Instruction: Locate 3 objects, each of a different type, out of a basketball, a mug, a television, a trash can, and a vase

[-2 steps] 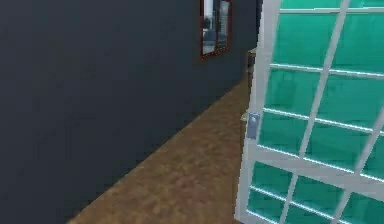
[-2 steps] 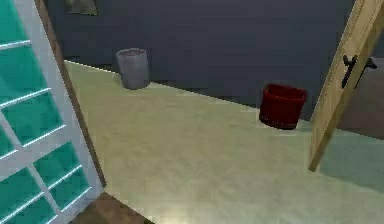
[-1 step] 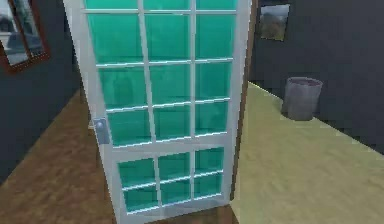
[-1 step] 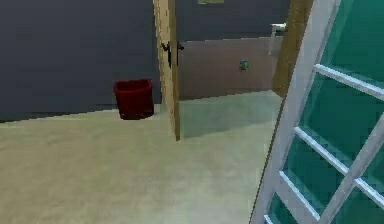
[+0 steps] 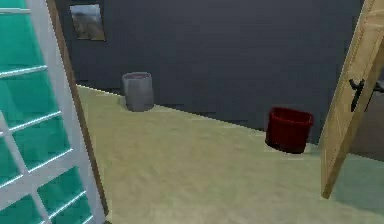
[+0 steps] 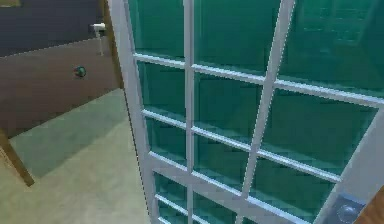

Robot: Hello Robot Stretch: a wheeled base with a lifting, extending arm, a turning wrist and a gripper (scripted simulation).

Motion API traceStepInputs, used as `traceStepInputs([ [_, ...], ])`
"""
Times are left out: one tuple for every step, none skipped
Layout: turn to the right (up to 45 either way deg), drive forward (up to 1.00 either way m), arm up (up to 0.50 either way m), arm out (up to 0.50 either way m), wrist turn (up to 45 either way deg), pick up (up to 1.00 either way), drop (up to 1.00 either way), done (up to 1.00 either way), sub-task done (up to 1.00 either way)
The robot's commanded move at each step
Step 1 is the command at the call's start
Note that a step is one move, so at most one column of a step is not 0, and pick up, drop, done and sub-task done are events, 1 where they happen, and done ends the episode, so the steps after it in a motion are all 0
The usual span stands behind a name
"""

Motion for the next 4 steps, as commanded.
traceStepInputs([
  [27.0, 0.0, 0.0, 0.0, 0.0, 0.0, 0.0, 0.0, 0.0],
  [0.0, 1.0, 0.0, 0.0, 0.0, 0.0, 0.0, 0.0, 0.0],
  [3.0, 0.0, 0.0, 0.0, 0.0, 0.0, 0.0, 0.0, 0.0],
  [0.0, 0.45, 0.0, 0.0, 0.0, 0.0, 0.0, 0.0, 0.0],
])
